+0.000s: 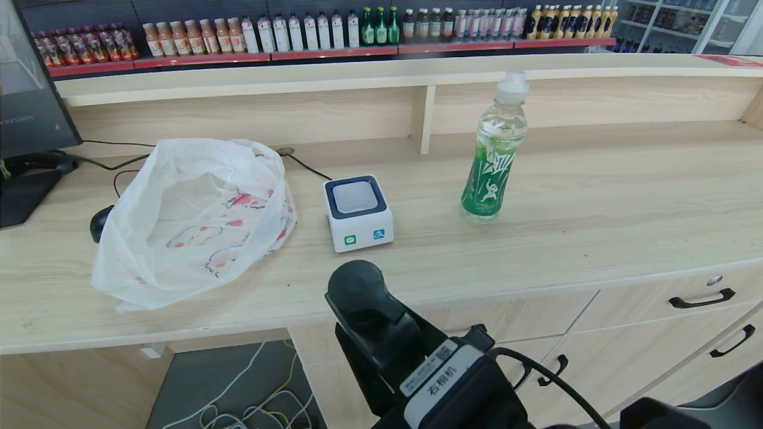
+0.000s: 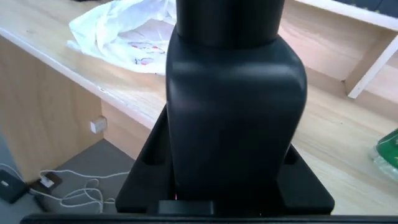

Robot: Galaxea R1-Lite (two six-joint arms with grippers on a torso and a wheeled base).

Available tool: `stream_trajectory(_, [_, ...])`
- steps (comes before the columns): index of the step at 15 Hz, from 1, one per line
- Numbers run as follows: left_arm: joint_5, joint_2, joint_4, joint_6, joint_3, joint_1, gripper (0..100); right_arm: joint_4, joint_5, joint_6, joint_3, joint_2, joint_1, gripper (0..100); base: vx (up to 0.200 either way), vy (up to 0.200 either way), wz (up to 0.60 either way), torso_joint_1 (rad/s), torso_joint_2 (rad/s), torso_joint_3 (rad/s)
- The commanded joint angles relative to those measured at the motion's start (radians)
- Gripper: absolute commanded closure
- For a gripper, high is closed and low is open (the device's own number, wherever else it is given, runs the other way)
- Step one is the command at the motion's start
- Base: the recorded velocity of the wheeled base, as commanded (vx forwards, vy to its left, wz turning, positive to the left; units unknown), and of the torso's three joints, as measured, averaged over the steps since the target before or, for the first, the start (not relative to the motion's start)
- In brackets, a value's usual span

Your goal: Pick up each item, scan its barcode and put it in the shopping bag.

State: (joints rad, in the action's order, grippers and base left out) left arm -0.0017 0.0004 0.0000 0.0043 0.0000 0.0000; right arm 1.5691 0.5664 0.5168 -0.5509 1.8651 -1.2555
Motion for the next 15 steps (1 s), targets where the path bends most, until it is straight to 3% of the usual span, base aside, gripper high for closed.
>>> stream_trajectory(1, [0.0,0.001,0.0,0.0,0.0,0.0,0,0.002,-0.002,0.08,0.032,-0.052,0.004,100,0.0,0.0,0.0,0.0,0.0,0.0])
stream_trajectory(6, [0.0,0.001,0.0,0.0,0.0,0.0,0,0.002,-0.066,0.336,0.223,-0.159,-0.038,100,0.0,0.0,0.0,0.0,0.0,0.0])
stream_trajectory(8, [0.0,0.0,0.0,0.0,0.0,0.0,0,0.002,-0.108,0.425,0.226,-0.161,-0.039,100,0.0,0.0,0.0,0.0,0.0,0.0])
stream_trajectory(15, [0.0,0.0,0.0,0.0,0.0,0.0,0,0.002,-0.108,0.767,0.209,-0.179,0.001,100,0.0,0.0,0.0,0.0,0.0,0.0])
